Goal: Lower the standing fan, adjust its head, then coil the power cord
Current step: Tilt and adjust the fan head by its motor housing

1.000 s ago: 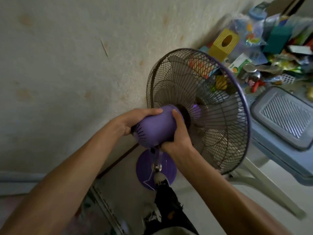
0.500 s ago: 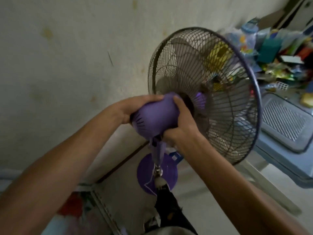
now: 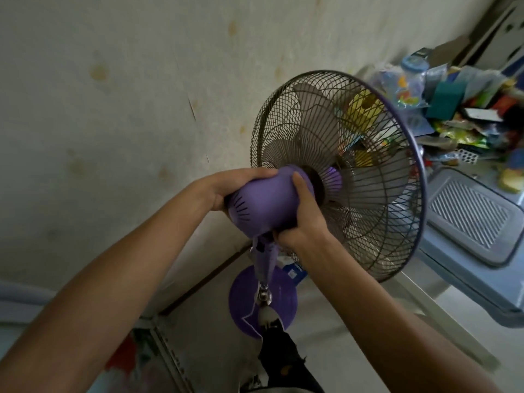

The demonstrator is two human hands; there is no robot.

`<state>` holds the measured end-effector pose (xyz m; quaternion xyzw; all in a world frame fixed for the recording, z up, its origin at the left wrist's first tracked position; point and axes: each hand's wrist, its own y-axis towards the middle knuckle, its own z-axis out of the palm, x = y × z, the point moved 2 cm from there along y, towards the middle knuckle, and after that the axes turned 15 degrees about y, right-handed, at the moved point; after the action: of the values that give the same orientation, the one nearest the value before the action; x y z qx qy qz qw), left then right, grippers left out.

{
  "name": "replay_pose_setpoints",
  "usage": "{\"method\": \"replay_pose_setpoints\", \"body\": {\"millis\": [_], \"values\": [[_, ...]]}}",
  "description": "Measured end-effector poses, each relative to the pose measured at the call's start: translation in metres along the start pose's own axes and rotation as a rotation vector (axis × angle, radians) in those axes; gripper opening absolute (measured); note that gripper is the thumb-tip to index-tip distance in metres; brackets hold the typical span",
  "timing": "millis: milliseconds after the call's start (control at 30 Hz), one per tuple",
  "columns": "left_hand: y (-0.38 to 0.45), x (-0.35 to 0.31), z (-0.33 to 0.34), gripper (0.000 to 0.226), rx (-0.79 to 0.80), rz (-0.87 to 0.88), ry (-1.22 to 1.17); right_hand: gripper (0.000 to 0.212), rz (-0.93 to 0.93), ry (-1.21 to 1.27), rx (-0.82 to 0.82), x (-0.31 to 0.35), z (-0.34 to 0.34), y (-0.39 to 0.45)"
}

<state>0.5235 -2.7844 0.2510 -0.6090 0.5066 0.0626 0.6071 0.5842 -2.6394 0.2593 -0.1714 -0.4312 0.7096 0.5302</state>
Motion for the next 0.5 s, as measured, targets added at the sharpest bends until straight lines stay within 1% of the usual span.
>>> {"method": "replay_pose_setpoints", "body": {"millis": [133,233,300,367,433,500], "values": [[0.001,-0.007,-0.008,0.050,0.062,0.029,0.069,0.080,-0.026,0.073,0.028,-0.018,-0.012,-0.005],[0.004,-0.008,-0.002,0.057,0.059,0.028,0.070,0.076,-0.021,0.089,-0.012,-0.009,-0.005,-0.002],[0.005,-0.005,0.003,0.061,0.018,0.025,0.034,0.066,-0.011,0.057,-0.070,0.005,0.004,0.001],[0.007,-0.001,0.003,0.062,-0.033,0.029,0.007,0.057,-0.004,0.002,-0.064,0.011,0.009,0.004],[0.008,0.000,0.000,0.066,-0.032,0.039,0.019,0.063,0.007,-0.004,-0.075,0.010,0.010,0.004],[0.009,-0.003,-0.004,0.069,0.012,0.053,0.066,0.069,0.002,0.035,-0.100,0.004,0.009,0.006]]}}
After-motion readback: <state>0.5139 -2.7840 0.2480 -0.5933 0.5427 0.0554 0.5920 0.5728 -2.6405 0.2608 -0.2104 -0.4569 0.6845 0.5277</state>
